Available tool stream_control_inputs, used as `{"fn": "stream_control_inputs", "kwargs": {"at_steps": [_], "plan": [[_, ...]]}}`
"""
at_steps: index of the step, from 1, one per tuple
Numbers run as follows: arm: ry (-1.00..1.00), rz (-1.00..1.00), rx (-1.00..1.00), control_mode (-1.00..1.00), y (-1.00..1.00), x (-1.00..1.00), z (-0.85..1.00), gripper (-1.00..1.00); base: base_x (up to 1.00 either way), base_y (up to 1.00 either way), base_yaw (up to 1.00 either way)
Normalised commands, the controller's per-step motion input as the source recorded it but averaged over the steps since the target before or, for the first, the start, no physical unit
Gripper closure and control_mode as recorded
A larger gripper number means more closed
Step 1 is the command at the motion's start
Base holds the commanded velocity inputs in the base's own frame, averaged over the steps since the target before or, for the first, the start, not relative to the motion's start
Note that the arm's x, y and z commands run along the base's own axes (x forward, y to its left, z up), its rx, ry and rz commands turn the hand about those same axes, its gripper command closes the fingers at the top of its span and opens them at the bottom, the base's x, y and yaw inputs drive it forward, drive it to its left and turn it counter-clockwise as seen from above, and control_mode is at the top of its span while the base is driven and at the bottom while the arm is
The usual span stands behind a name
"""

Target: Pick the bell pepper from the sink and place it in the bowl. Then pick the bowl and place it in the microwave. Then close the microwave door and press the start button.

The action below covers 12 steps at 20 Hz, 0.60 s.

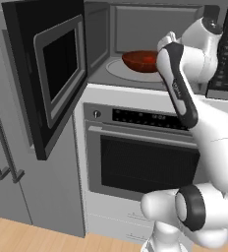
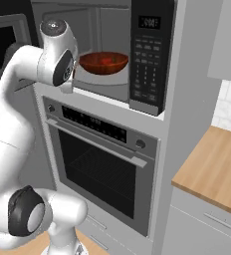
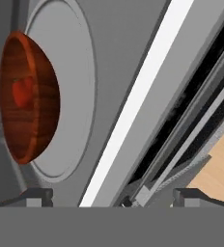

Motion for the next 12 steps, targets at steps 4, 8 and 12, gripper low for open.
{"fn": "stream_control_inputs", "kwargs": {"at_steps": [4, 8, 12], "plan": [[-0.07, 0.06, 0.0, -1.0, 0.29, -1.0, 0.11, -1.0, 0.0, 0.0, 0.0], [-0.16, 0.03, 0.0, -1.0, 0.24, -0.84, 0.0, -1.0, 0.0, 0.0, 0.0], [-0.11, 0.01, 0.01, -1.0, 0.05, -0.76, 0.0, -1.0, 0.0, 0.0, 0.0]]}}
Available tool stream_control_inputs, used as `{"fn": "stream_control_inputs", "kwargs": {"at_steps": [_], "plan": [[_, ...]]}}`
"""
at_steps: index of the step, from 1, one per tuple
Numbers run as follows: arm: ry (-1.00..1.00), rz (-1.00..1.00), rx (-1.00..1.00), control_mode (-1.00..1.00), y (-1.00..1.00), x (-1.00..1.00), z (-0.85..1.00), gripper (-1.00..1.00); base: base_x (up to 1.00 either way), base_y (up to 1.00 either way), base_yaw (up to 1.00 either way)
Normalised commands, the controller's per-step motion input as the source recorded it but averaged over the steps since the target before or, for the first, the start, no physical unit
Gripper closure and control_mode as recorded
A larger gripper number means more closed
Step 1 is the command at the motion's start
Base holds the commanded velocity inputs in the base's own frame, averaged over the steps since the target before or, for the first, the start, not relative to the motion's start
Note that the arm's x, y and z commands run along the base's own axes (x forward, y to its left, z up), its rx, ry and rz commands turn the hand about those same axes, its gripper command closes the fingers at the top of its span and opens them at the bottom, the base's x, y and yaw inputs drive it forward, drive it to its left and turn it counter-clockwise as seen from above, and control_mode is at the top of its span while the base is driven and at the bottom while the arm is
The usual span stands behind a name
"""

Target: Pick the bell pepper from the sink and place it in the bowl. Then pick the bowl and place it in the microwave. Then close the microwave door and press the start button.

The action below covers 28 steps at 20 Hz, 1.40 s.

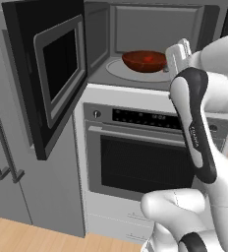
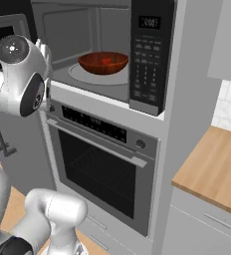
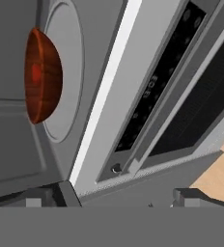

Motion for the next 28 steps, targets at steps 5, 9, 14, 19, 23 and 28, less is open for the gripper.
{"fn": "stream_control_inputs", "kwargs": {"at_steps": [5, 9, 14, 19, 23, 28], "plan": [[-0.05, 0.03, 0.05, -1.0, 0.06, -0.52, 0.0, -1.0, 0.0, 0.0, 0.0], [-0.01, 0.06, 0.06, -1.0, 0.21, -0.41, 0.0, -1.0, 0.0, 0.0, 0.0], [-0.06, 0.05, 0.08, -1.0, 0.34, -0.61, 0.04, -1.0, 0.0, 0.0, 0.0], [-0.08, 0.03, 0.1, -1.0, 0.5, -0.64, 0.02, -1.0, 0.0, 0.0, 0.0], [-0.17, 0.02, 0.05, -1.0, 0.65, -0.69, 0.02, -1.0, 0.0, 0.0, 0.0], [-0.22, 0.0, 0.0, -1.0, 0.82, -0.64, 0.04, -1.0, 0.0, 0.0, 0.0]]}}
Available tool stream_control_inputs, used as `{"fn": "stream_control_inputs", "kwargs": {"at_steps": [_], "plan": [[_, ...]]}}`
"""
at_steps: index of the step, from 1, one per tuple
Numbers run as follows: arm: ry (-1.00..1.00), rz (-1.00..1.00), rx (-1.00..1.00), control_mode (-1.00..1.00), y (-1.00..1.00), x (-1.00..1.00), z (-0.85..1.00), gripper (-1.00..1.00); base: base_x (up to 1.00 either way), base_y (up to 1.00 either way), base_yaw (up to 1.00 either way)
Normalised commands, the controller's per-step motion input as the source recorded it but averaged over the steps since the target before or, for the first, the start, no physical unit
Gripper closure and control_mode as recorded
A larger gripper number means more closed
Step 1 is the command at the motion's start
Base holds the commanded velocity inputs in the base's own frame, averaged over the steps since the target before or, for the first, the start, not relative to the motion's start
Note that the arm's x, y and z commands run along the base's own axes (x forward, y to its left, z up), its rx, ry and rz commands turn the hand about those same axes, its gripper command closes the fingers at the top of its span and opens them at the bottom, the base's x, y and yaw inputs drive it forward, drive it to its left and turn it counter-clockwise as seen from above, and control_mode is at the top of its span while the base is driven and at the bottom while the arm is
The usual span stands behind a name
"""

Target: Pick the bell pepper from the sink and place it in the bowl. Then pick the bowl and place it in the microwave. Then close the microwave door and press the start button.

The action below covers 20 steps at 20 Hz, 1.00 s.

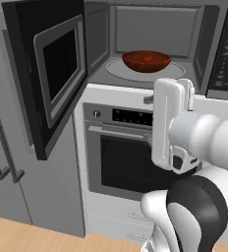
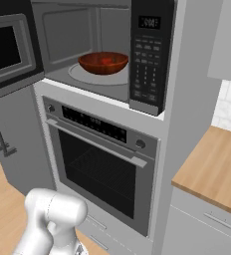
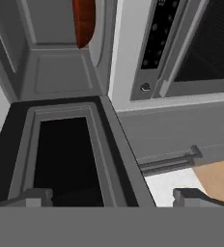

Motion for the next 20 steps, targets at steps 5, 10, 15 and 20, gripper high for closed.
{"fn": "stream_control_inputs", "kwargs": {"at_steps": [5, 10, 15, 20], "plan": [[-0.04, 0.0, 0.12, -1.0, 0.72, -0.51, 0.0, -1.0, 0.0, 0.0, 0.0], [-0.01, 0.0, 0.09, -1.0, 0.72, -0.36, 0.0, -1.0, 0.0, 0.0, 0.0], [-0.01, 0.0, 0.01, -1.0, 0.73, -0.12, 0.0, -1.0, 0.0, 0.0, 0.0], [0.0, -0.02, 0.0, -1.0, 0.69, 0.03, -0.05, -1.0, 0.0, 0.0, 0.0]]}}
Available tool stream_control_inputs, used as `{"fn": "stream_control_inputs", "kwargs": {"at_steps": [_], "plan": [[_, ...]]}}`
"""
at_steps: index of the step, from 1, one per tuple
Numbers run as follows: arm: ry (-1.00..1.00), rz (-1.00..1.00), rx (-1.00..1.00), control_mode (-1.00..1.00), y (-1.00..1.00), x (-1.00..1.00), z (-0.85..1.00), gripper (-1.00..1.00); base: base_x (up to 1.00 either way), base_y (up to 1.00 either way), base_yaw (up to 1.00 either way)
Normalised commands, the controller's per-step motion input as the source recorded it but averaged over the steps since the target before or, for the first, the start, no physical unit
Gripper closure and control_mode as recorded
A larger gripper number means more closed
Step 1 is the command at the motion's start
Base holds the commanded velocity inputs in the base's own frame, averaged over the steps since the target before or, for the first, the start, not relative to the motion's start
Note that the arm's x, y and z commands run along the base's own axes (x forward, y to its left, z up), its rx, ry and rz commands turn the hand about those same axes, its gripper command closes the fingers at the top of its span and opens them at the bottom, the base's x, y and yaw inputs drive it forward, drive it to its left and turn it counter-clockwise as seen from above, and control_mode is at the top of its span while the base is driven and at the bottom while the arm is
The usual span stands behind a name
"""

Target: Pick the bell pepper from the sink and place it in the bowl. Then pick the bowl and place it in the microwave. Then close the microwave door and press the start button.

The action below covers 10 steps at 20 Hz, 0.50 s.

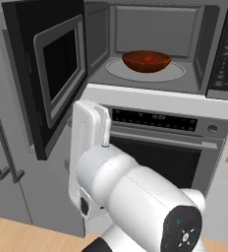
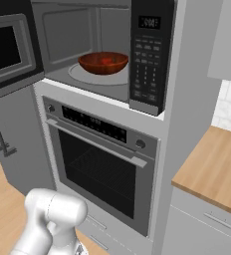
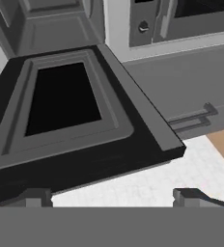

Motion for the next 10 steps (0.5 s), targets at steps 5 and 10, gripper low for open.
{"fn": "stream_control_inputs", "kwargs": {"at_steps": [5, 10], "plan": [[0.0, -0.07, 0.0, -1.0, 0.67, 0.41, -0.19, -1.0, 0.0, 0.0, 0.0], [0.0, -0.14, -0.09, -1.0, 0.57, 0.52, -0.31, -1.0, 0.0, 0.0, 0.0]]}}
